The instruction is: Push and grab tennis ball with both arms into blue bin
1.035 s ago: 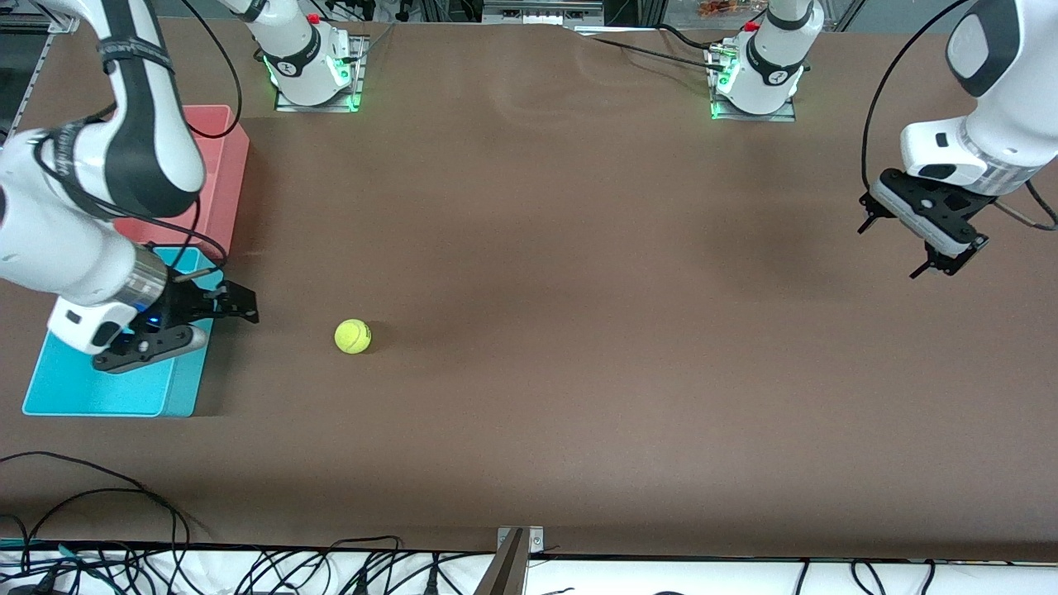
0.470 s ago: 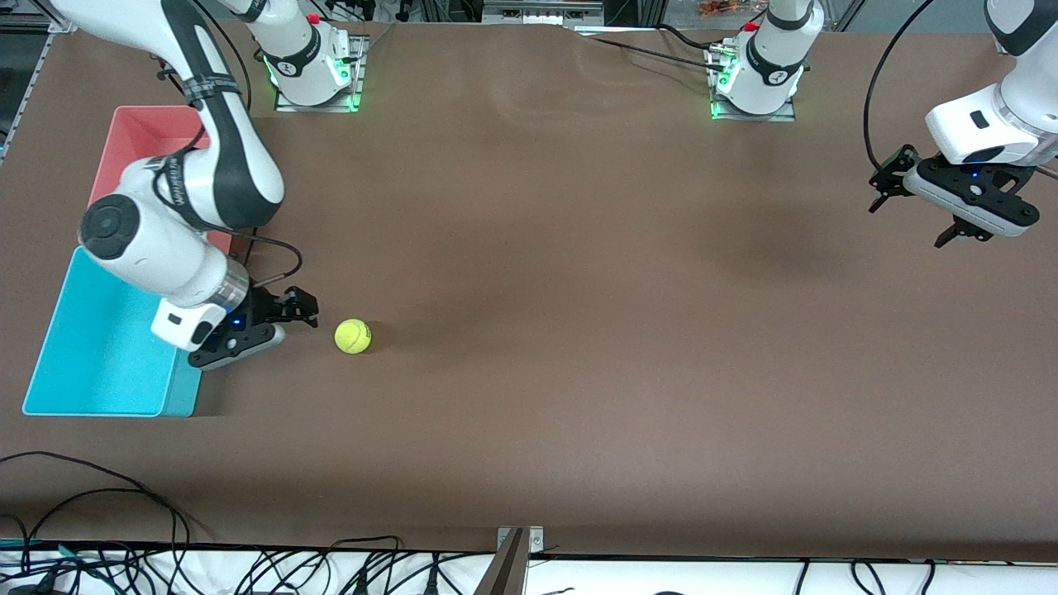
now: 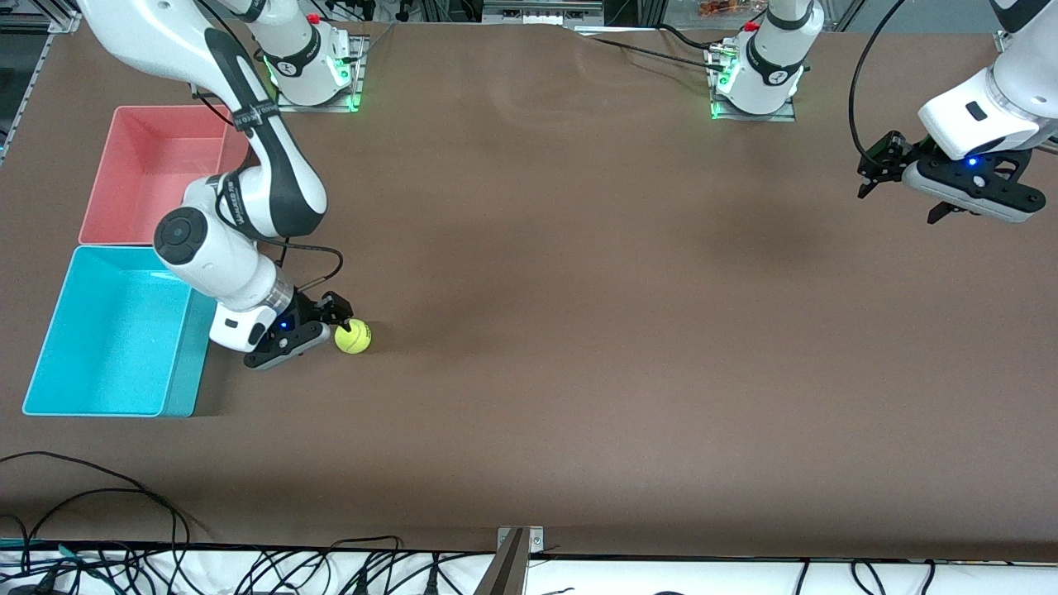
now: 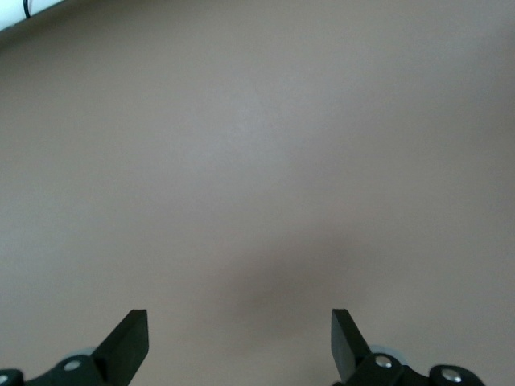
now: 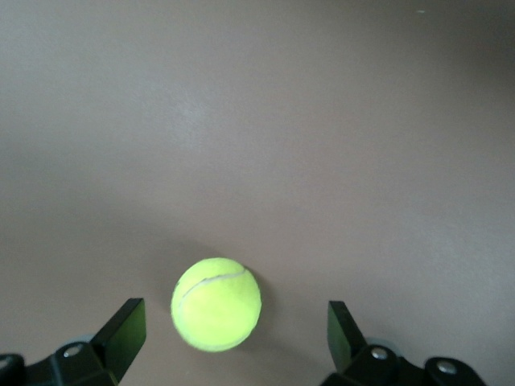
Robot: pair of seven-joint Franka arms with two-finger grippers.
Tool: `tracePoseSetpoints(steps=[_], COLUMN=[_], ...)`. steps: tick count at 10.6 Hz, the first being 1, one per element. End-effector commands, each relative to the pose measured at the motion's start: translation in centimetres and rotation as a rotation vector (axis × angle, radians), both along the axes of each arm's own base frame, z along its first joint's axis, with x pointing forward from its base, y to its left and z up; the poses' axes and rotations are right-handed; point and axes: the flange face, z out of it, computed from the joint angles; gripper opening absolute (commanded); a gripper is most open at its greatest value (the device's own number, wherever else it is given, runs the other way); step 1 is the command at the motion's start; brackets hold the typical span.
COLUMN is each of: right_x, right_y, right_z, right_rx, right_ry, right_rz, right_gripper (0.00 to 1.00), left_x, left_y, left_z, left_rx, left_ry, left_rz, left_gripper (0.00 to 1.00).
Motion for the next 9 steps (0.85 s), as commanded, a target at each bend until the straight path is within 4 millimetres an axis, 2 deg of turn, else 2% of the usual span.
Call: tracePoseSetpoints(steps=[1,3,4,7,9], right_x=[0.1,0.1,-0.1,-0.3,-0.5], right_y=[-0.1,-0.1,0.0,1.1,1.2], right_z=[-3.4,-4.0,-4.9,-5.7,-6.5], right_rx=[-0.003,-0.003,-0.006,0.008,0.008], right_ry=[0.006,0.015,0.028,0.024,0.037], right_rz=[0.039,0.042,0.047,0.059,0.06], right_gripper=[1.0,1.0,1.0,1.0,1.0], left_x=[-0.3,-0.9,-1.1,-1.0,-0.9], left_y=[0.0,0.6,0.2,0.4,0.2], left_z=[3.6,7.1,7.3,6.4,5.6], left_rx=[0.049,0.052,0.055,0.042,0.035], left_ry=[-0.001,-0.008,0.005,0.024,0.033], left_rz=[0.044,0.058,0.054,0.266,0.373], left_gripper=[1.0,1.0,1.0,1.0,1.0])
